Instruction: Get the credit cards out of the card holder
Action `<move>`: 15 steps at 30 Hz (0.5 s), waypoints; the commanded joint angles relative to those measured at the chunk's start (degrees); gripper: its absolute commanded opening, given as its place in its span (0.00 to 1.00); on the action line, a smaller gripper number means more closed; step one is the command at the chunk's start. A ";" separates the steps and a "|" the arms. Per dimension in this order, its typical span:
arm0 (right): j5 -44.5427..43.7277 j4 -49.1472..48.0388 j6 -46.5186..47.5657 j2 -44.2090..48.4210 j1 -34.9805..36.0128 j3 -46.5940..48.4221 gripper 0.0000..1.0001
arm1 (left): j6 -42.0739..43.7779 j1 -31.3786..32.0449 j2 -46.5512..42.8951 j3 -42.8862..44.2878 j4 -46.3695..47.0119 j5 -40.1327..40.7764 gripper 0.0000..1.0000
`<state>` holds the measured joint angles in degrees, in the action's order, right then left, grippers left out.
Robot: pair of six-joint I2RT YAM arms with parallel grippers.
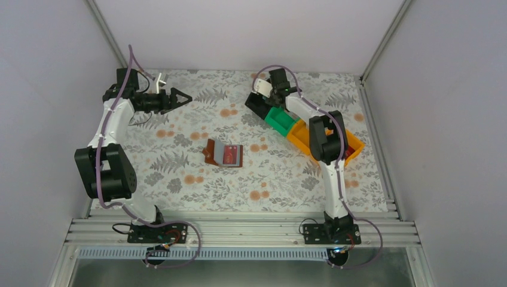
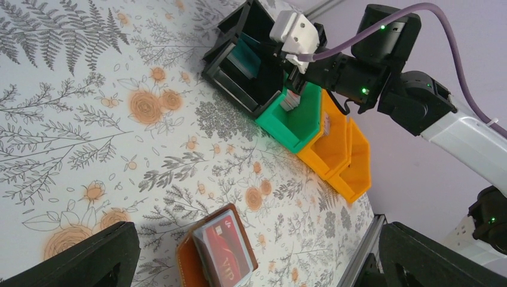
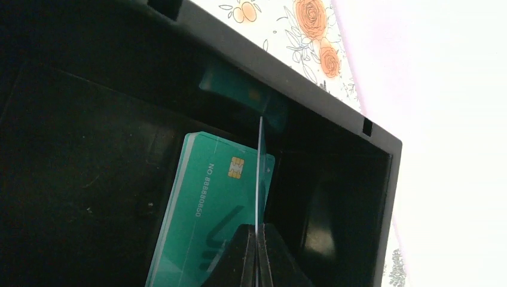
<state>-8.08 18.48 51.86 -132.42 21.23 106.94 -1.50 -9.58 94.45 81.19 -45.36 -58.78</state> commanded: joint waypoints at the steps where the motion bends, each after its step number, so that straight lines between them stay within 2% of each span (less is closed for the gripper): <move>1: -0.56 -2.77 2.26 -0.82 0.04 2.10 0.04 | 0.71 -0.17 0.20 -0.65 1.46 -1.38 1.00; 10: -0.70 -5.69 5.22 -0.19 0.07 -1.67 0.06 | 0.77 -0.13 0.25 -1.03 1.68 -1.98 1.00; 15: -0.92 -5.66 4.70 0.52 0.04 -1.99 0.39 | 0.84 -0.17 0.32 -1.03 1.59 -2.36 1.00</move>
<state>-8.86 13.54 56.58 -132.68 21.23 105.95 -1.50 -9.58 94.45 80.44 -44.66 -59.18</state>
